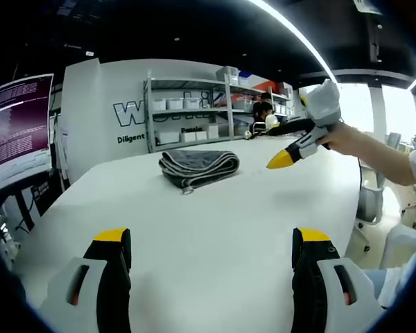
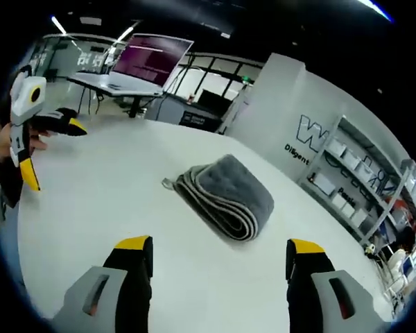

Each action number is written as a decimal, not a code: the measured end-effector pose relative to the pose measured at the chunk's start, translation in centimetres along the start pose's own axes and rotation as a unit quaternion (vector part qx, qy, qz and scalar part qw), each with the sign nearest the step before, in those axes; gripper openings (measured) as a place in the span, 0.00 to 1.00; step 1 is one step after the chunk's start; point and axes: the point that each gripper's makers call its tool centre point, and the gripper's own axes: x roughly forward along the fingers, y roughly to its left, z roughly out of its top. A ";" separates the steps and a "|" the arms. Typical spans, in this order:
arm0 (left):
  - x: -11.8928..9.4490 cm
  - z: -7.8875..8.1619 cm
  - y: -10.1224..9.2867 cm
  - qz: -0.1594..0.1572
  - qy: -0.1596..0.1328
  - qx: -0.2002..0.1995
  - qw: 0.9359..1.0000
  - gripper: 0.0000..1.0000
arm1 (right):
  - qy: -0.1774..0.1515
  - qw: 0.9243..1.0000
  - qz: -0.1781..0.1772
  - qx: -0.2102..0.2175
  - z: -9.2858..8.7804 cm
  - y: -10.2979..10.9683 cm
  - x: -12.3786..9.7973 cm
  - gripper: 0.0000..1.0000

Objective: Open the folded towel by lifting each exposed corner and separating the folded layers until the towel lies flat within the target outline without major curled edges

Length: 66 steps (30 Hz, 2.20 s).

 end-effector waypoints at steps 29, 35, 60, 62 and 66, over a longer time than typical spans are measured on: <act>-1.7 -0.1 0.7 0.007 0.007 0.012 1.000 0.95 | 0.008 0.998 0.013 -0.053 5.1 3.7 14.4 0.50; -1.7 -0.1 0.7 0.002 0.004 0.009 1.000 0.95 | 0.012 0.999 0.017 -0.041 4.6 3.9 15.4 0.41; -1.7 -0.2 0.9 -0.006 -0.002 -0.004 1.000 0.94 | -0.009 0.992 0.068 0.109 4.1 4.3 16.2 0.14; -1.8 -0.2 0.8 -0.007 -0.003 -0.004 1.000 0.94 | -0.022 0.989 0.072 0.124 4.2 4.1 16.0 0.08; -1.8 0.0 0.7 -0.008 -0.006 -0.006 1.000 0.94 | -0.033 0.987 0.078 0.136 4.0 3.7 15.4 0.05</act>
